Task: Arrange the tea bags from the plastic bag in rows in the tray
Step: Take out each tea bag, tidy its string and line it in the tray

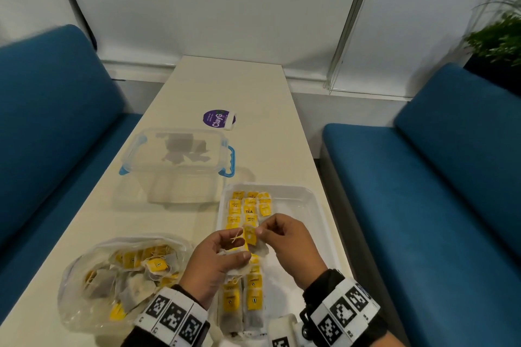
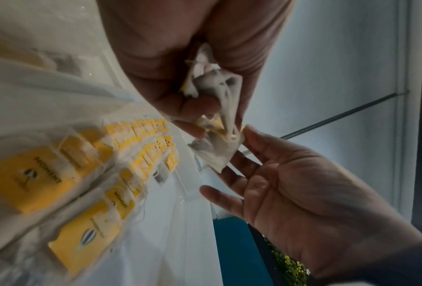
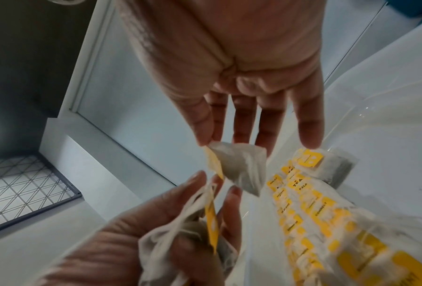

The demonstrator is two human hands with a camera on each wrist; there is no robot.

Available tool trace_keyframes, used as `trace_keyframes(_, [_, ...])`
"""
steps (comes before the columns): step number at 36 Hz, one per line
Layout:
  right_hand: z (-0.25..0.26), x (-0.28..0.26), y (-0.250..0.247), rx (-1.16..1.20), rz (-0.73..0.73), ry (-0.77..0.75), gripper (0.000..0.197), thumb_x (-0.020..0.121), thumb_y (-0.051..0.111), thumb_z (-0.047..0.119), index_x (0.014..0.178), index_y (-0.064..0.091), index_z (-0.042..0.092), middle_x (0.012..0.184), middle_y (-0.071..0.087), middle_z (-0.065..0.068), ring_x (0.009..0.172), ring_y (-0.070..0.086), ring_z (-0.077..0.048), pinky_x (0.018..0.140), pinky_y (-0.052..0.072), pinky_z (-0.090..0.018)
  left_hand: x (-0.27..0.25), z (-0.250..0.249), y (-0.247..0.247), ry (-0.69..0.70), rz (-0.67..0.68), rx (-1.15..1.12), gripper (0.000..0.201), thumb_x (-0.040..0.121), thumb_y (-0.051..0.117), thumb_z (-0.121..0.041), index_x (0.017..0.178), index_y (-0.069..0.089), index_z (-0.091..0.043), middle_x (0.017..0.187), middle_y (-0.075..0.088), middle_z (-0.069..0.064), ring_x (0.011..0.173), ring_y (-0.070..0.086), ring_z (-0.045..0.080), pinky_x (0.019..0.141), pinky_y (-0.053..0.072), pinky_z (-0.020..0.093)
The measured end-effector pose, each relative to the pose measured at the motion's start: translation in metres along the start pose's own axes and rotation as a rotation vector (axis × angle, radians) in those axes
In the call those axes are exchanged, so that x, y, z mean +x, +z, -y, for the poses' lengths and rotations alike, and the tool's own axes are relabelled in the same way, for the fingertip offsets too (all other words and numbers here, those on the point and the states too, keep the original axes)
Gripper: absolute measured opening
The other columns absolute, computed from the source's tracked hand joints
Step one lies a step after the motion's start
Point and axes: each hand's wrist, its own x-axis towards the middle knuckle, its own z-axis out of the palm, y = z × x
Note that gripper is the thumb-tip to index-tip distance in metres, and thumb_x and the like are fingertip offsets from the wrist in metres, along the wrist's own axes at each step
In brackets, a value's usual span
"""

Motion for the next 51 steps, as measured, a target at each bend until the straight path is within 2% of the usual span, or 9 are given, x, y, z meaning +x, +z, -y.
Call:
trace_keyframes(4, [0.003, 0.001, -0.005, 0.032, -0.032, -0.046, 0.017, 0.091, 0.058, 0.012, 0.074, 0.057, 0.017, 0.071, 0.057, 0.003, 0.065, 0.052, -0.007, 0.059, 0.042, -0.013, 0.002, 0.004, -0.004, -0.019, 0.013, 0.004, 0.043, 0.06, 0.076, 0.003, 0.099, 0.064, -0.012, 0.095, 0.063, 0.012, 0.081, 0.061, 0.018, 0.05, 0.049, 0.017])
trace_keyframes(9, [0.009, 0.0, -0.01, 0.174, 0.049, -0.001, 0.015, 0.095, 0.049, 0.011, 0.081, 0.054, 0.014, 0.075, 0.061, -0.002, 0.062, 0.055, -0.01, 0.049, 0.04, -0.019, 0.002, 0.001, -0.004, -0.012, 0.019, -0.008, 0.03, 0.077, 0.07, -0.003, 0.105, 0.064, -0.008, 0.091, 0.063, 0.012, 0.06, 0.06, 0.011, 0.047, 0.046, 0.018])
trace_keyframes(15, [0.008, -0.001, -0.007, 0.211, 0.117, 0.017, 0.014, 0.096, 0.049, 0.012, 0.082, 0.053, 0.015, 0.085, 0.067, -0.01, 0.069, 0.061, -0.015, 0.053, 0.043, -0.022, 0.002, -0.003, 0.003, 0.013, 0.028, -0.002, 0.041, 0.059, 0.083, -0.02, 0.095, 0.067, -0.005, 0.099, 0.067, 0.02, 0.087, 0.061, 0.029, 0.079, 0.048, 0.039])
trace_keyframes(22, [0.005, -0.003, -0.007, 0.167, 0.095, -0.015, 0.003, 0.089, 0.061, 0.015, 0.091, 0.061, 0.013, 0.083, 0.064, -0.002, 0.072, 0.059, -0.009, 0.06, 0.043, -0.021, -0.001, -0.01, 0.002, 0.15, -0.042, 0.188, 0.01, 0.074, 0.073, 0.0, 0.079, 0.066, -0.007, 0.074, 0.061, 0.009, 0.064, 0.054, 0.017, 0.051, 0.046, 0.018])
trace_keyframes(26, [0.01, -0.003, -0.01, 0.105, 0.085, -0.063, 0.003, 0.082, 0.068, 0.007, 0.083, 0.066, 0.009, 0.07, 0.063, 0.003, 0.057, 0.055, 0.002, 0.055, 0.042, -0.012, -0.001, -0.012, 0.001, 0.196, -0.042, 0.302, 0.019, 0.068, 0.08, -0.002, 0.08, 0.068, -0.011, 0.075, 0.067, 0.005, 0.067, 0.059, 0.015, 0.056, 0.047, 0.018])
trace_keyframes(31, [0.008, 0.005, -0.017, -0.166, -0.115, -0.146, 0.006, 0.081, 0.071, 0.012, 0.076, 0.073, 0.015, 0.07, 0.066, 0.011, 0.062, 0.055, 0.01, 0.063, 0.041, -0.004, 0.002, -0.005, -0.005, 0.16, -0.078, 0.286, 0.039, 0.067, 0.076, 0.007, 0.094, 0.065, -0.02, 0.093, 0.065, 0.007, 0.088, 0.061, 0.013, 0.064, 0.051, 0.016])
trace_keyframes(36, [0.01, 0.009, -0.025, -0.142, -0.01, -0.095, 0.008, 0.082, 0.07, 0.014, 0.075, 0.071, 0.018, 0.075, 0.068, 0.001, 0.069, 0.06, -0.005, 0.072, 0.049, -0.019, 0.001, -0.007, -0.004, 0.165, -0.084, 0.309, 0.041, 0.068, 0.076, 0.006, 0.094, 0.063, -0.023, 0.097, 0.064, 0.001, 0.091, 0.06, 0.012, 0.073, 0.05, 0.018])
trace_keyframes(42, [0.015, 0.01, -0.024, -0.195, 0.12, -0.125, 0.013, 0.09, 0.059, 0.01, 0.078, 0.06, 0.016, 0.066, 0.059, 0.002, 0.055, 0.053, -0.002, 0.062, 0.046, -0.02, -0.002, -0.012, 0.002, 0.15, -0.013, 0.296, 0.039, 0.071, 0.076, 0.001, 0.102, 0.065, -0.02, 0.103, 0.065, -0.001, 0.064, 0.066, 0.008, 0.061, 0.052, 0.017])
trace_keyframes(51, [0.015, 0.012, -0.02, -0.122, 0.128, -0.074, 0.007, 0.09, 0.06, 0.013, 0.084, 0.057, 0.017, 0.062, 0.058, 0.001, 0.048, 0.051, 0.0, 0.053, 0.041, -0.014, 0.003, -0.007, 0.007, 0.132, -0.008, 0.28, 0.009, 0.077, 0.07, -0.001, 0.08, 0.07, -0.009, 0.066, 0.067, -0.005, 0.059, 0.061, 0.007, 0.056, 0.046, 0.017])
